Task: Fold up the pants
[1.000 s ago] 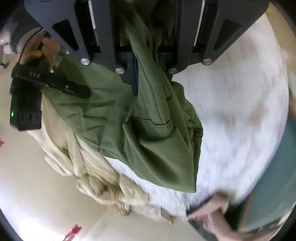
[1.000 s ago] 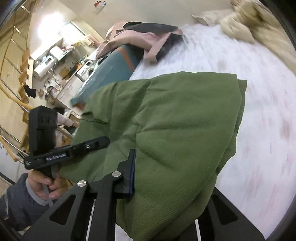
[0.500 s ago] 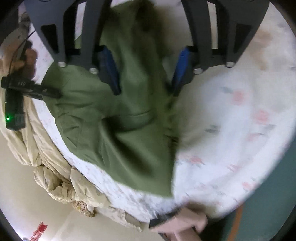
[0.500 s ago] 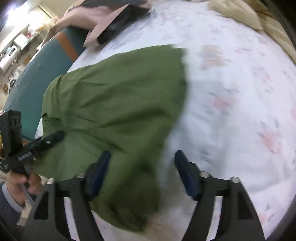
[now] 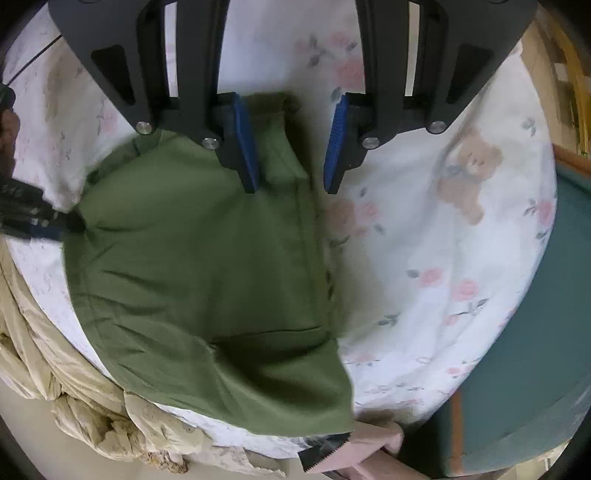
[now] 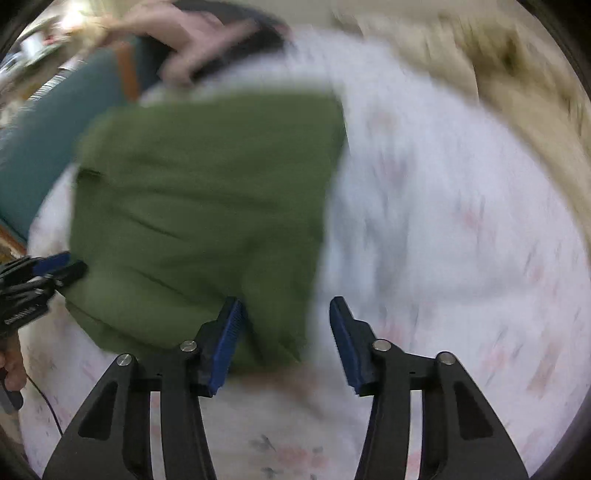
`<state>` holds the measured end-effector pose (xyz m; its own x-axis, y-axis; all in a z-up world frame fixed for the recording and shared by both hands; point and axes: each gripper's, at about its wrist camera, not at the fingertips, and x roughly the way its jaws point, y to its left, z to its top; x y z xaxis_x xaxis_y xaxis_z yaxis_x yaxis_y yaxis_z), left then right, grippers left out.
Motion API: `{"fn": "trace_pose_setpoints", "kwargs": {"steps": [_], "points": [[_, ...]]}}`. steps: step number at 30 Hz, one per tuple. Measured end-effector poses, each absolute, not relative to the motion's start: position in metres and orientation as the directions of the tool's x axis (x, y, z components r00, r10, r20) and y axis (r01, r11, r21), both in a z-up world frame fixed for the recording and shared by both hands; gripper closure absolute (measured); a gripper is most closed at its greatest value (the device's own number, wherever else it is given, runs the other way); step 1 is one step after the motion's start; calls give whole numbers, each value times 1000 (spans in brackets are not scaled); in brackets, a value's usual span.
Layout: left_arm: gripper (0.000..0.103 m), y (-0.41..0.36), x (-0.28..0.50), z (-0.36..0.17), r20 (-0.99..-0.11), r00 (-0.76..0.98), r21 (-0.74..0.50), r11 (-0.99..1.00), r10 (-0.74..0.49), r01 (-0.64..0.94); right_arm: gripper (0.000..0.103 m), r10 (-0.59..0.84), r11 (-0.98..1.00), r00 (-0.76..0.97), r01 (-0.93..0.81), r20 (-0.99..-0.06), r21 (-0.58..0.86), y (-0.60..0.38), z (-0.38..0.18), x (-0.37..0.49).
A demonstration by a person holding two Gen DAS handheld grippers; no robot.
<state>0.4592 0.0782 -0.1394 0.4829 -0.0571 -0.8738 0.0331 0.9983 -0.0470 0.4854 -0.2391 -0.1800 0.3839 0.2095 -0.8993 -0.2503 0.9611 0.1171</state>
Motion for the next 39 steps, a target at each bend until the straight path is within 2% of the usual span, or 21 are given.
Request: {"fn": "trace_pose_setpoints", "kwargs": {"steps": [2, 5, 8, 9, 10, 12, 17, 18, 19, 21, 24, 26, 28, 31, 39], "points": [[70, 83, 448, -125, -874, 486, 1, 1000, 3, -4, 54, 165, 970, 411, -233, -897, 72, -251, -167, 466], [70, 90, 422, -104, -872, 486, 45, 998, 55, -32, 54, 214, 962, 465, -251, -859, 105, -262, -126, 426], [68, 91, 372, -82, -873, 488, -11, 998, 19, -59, 46, 266, 955, 518, -258, -813, 148, -265, -83, 377], [63, 89, 358, -75, -866, 500, -30, 997, 7, -66, 42, 278, 953, 532, -258, -800, 160, -262, -67, 361], [54, 89, 338, -67, -854, 520, -44, 996, 2, -77, 32, 283, 952, 549, -259, -787, 162, -260, -56, 345], [44, 82, 303, -48, -819, 573, -48, 993, 21, -106, 22, 297, 949, 595, -268, -746, 164, -257, -33, 309], [40, 64, 224, -7, -741, 671, -95, 991, -8, -93, 19, 321, 944, 658, -275, -681, 179, -251, 11, 227], [32, 58, 204, 2, -721, 693, -93, 992, -9, -84, 16, 328, 943, 668, -267, -668, 197, -252, 17, 207], [23, 56, 189, 8, -708, 706, -91, 993, -8, -80, 13, 326, 945, 675, -256, -662, 204, -252, 20, 194], [17, 50, 156, 21, -676, 736, -71, 993, 20, -92, 10, 334, 943, 692, -250, -640, 222, -252, 23, 164], [16, 47, 113, 35, -629, 778, -84, 993, 11, -82, 8, 316, 949, 721, -244, -617, 201, -250, 23, 130], [12, 46, 91, 38, -603, 796, -59, 993, 47, -103, 6, 313, 950, 743, -241, -592, 199, -250, 24, 110], [0, 44, 68, 38, -567, 821, -40, 993, 71, -113, 0, 301, 954, 766, -236, -568, 187, -248, 21, 93], [0, 34, 43, 33, -529, 843, 6, 994, 94, -106, 0, 268, 963, 801, -221, -536, 151, -244, 9, 69], [0, 18, 30, 9, -565, 824, -26, 997, 42, -69, 0, 249, 968, 780, -216, -575, 127, -225, -11, 51]]}}
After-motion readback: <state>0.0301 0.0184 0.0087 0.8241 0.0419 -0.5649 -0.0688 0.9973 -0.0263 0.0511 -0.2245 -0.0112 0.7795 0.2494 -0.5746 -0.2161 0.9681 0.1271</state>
